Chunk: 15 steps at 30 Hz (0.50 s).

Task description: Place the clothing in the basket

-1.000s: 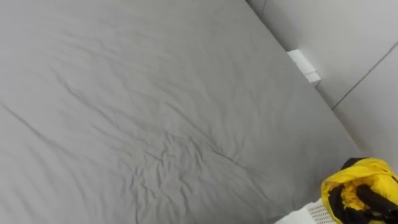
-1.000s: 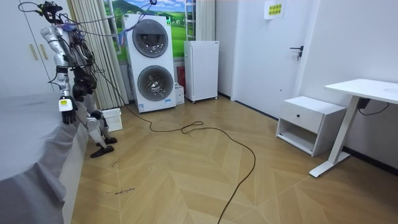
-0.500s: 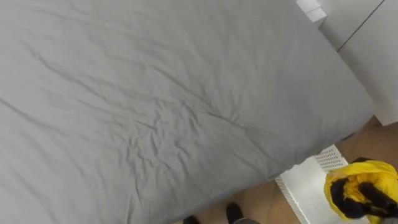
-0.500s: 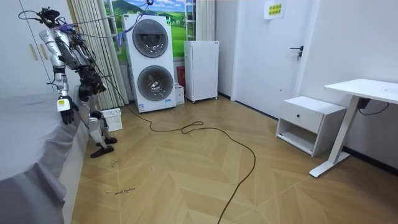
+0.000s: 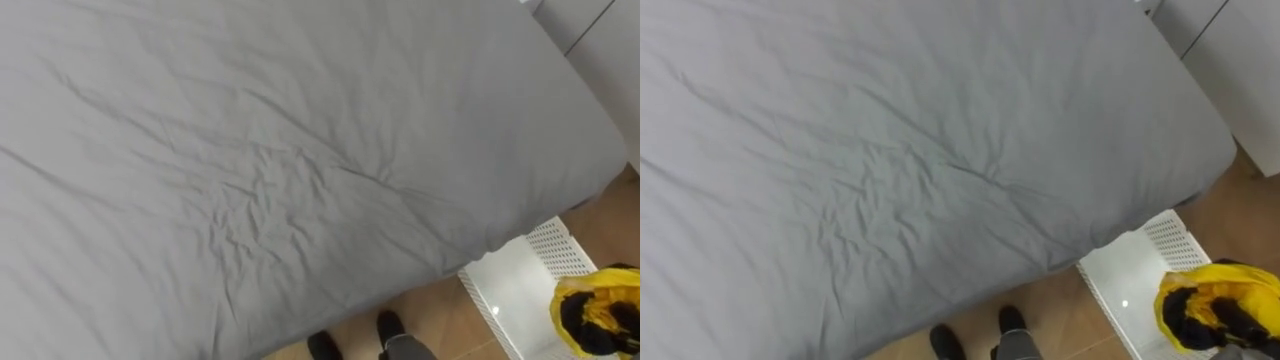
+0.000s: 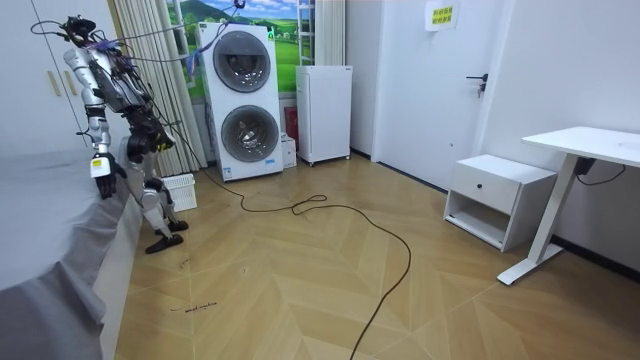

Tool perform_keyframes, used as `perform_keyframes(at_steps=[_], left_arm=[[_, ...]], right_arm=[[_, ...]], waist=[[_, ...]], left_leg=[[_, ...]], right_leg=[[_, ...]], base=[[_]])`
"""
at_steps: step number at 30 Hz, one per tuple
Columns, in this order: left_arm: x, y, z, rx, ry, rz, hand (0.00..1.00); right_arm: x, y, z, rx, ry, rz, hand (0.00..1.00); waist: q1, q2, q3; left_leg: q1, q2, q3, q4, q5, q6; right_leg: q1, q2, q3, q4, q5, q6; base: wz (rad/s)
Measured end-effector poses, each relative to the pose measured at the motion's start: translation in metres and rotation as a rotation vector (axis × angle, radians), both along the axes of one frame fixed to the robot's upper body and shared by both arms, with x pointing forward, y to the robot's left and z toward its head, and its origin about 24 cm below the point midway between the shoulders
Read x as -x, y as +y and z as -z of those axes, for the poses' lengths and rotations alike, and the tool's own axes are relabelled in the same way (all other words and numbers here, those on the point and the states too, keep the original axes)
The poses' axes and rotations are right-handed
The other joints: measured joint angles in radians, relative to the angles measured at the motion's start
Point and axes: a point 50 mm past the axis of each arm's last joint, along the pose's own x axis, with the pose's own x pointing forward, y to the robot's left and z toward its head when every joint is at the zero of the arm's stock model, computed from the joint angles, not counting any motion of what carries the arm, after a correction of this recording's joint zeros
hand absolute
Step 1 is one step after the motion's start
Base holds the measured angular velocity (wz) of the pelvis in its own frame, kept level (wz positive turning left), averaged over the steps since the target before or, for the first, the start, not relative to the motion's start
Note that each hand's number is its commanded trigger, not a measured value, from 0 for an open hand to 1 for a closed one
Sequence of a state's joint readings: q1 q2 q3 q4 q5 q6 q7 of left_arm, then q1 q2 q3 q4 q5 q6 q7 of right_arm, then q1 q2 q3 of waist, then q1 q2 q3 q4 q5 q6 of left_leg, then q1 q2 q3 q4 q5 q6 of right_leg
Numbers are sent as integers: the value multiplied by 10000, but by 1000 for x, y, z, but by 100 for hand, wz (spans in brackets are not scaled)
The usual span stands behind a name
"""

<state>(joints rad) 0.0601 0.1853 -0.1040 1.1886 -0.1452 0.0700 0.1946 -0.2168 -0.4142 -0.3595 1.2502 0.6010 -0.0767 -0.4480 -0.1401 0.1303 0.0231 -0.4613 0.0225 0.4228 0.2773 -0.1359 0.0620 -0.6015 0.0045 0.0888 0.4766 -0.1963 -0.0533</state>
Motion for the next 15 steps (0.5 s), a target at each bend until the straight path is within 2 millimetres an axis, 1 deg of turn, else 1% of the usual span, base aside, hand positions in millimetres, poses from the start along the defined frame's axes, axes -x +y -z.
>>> perform_keyframes(at_steps=[3,9,15], left_arm=[[0,0,0,119,-117,-352,0],[-1,-1,0,183,-213,-341,0],[1,-2,0,354,-471,-539,0]], right_arm=[[3,-4,-2,126,34,370,0],[3,-16,-12,586,-80,615,0],[5,-18,-13,649,-156,773,0]], waist=[[0,3,0],[7,62,6],[6,130,3]], left_leg=[[-12,2,0,31,-1,0],[-100,14,4,149,-1,0],[-185,17,47,204,-1,0]], right_leg=[[-5,-4,-8,16,-11,-9],[-91,-13,0,92,-16,-6],[-232,-10,33,259,-38,-21]], base=[[0],[0],[0]])
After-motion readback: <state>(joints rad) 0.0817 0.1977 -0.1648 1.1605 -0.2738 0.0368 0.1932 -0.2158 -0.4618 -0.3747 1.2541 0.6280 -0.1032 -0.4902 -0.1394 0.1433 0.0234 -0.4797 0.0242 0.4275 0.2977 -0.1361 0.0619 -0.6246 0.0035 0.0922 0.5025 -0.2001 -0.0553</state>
